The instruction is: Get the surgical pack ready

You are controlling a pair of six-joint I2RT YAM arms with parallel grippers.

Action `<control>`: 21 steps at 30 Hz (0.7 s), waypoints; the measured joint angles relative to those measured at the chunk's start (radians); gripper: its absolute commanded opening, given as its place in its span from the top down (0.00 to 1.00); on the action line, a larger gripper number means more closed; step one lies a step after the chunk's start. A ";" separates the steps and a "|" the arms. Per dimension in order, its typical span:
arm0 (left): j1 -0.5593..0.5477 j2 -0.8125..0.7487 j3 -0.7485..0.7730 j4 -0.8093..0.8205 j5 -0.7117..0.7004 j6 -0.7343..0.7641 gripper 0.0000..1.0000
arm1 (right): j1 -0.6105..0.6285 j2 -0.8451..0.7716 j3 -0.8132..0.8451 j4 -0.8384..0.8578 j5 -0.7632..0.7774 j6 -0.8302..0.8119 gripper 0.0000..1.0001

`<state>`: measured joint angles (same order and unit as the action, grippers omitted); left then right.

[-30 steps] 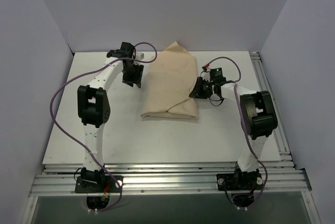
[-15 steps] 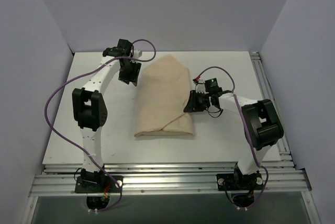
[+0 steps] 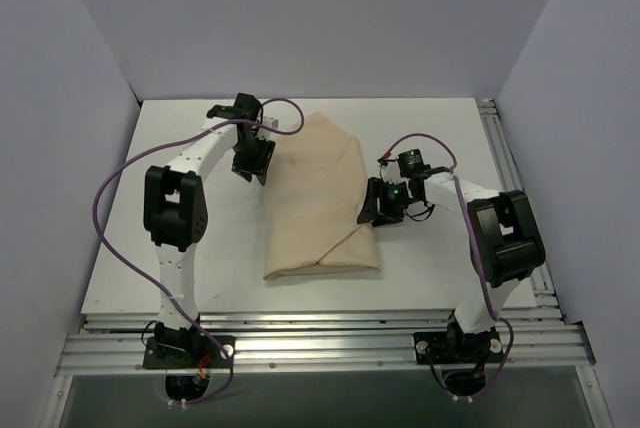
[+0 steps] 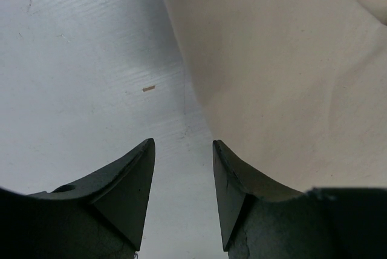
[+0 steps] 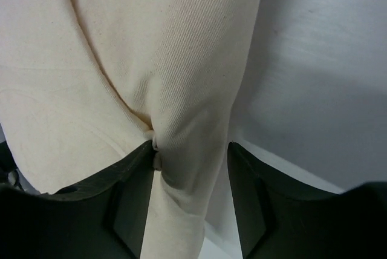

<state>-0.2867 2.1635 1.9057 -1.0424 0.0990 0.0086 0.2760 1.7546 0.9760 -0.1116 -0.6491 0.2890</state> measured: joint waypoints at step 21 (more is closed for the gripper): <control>-0.012 0.005 0.077 0.019 0.116 0.018 0.55 | -0.084 0.273 0.497 0.001 -0.002 0.051 1.00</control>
<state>-0.2985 2.1689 1.9823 -1.0237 0.2146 0.0269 0.1921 2.0277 1.4731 -0.1108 -0.6510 0.3405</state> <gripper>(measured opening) 0.462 0.002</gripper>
